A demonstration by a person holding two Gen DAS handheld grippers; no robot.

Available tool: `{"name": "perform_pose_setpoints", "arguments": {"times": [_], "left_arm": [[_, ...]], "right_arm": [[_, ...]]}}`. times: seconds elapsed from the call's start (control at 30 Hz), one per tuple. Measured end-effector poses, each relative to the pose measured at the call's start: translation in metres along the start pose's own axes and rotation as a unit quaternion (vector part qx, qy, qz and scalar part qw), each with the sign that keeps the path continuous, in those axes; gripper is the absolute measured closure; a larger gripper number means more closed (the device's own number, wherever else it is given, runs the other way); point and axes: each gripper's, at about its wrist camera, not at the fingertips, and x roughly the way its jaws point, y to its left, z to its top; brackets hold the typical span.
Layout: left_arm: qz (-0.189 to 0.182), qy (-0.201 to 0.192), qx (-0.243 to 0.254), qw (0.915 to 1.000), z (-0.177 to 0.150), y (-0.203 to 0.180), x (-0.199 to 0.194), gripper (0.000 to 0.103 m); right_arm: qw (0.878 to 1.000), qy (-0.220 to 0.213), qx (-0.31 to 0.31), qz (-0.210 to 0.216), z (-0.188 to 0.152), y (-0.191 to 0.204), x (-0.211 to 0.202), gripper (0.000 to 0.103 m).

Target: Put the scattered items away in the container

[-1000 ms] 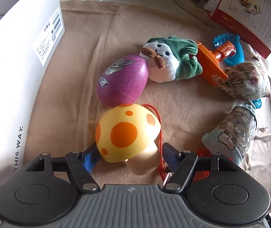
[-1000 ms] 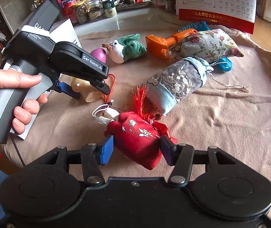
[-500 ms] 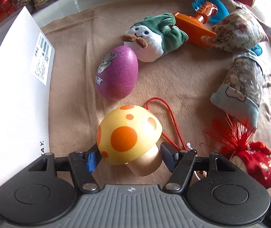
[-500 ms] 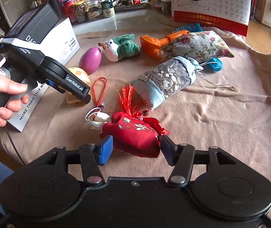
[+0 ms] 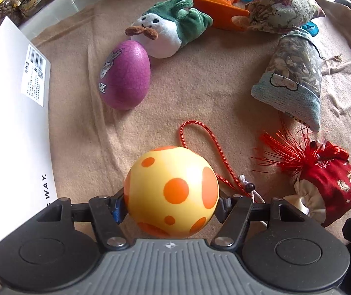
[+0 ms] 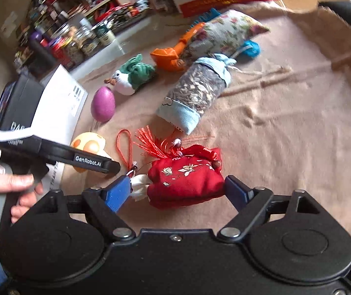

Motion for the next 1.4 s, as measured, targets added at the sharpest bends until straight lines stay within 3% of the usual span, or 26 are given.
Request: {"name": "perform_pose_setpoints", "arguments": {"times": [0.1,0.13,0.2,0.3,0.47,0.6,0.7,0.83,1.07,1.17,1.4], "left_arm": [[-0.004,-0.001,-0.003,1.0000,-0.001,0.001,0.001,0.035],[-0.005,-0.001,-0.005,1.0000,-0.001,0.001,0.001,0.035],[-0.007,0.000,-0.007,1.0000,0.000,0.000,0.000,0.035],[-0.011,0.001,-0.010,0.9999,0.001,0.001,0.000,0.034],[-0.012,0.000,-0.008,0.9999,0.003,-0.002,0.000,0.030],[-0.010,-0.002,-0.002,0.9999,0.005,-0.006,0.000,0.028],[-0.017,0.002,-0.004,0.9998,0.005,-0.007,-0.002,0.028],[-0.032,-0.004,-0.024,0.9992,0.009,0.002,-0.008,0.024],[-0.040,-0.010,-0.062,0.9973,0.009,0.020,-0.023,0.019],[-0.042,0.004,-0.071,0.9966,0.012,0.024,-0.021,0.016],[-0.060,0.009,-0.034,0.9976,0.011,0.003,-0.011,0.016]], "right_arm": [[0.994,0.017,0.100,0.049,0.002,-0.021,0.015,0.018],[0.992,0.029,0.116,0.048,0.003,-0.026,0.022,0.023],[0.996,0.043,0.075,0.023,0.006,-0.021,0.034,0.039],[0.998,0.055,-0.016,0.006,0.008,-0.006,0.034,0.045],[0.989,0.030,-0.115,-0.091,0.018,-0.001,0.016,0.046],[0.982,0.014,-0.129,-0.137,0.036,-0.022,0.008,0.044],[0.986,-0.010,-0.095,-0.137,0.043,-0.037,-0.001,0.042],[0.994,-0.028,-0.038,-0.097,0.041,-0.046,-0.012,0.036],[0.997,-0.029,0.019,-0.071,0.029,-0.055,-0.014,0.034],[0.997,-0.024,0.022,-0.070,0.027,-0.058,-0.013,0.034],[0.997,-0.028,0.027,-0.064,0.027,-0.059,-0.014,0.034]]}}
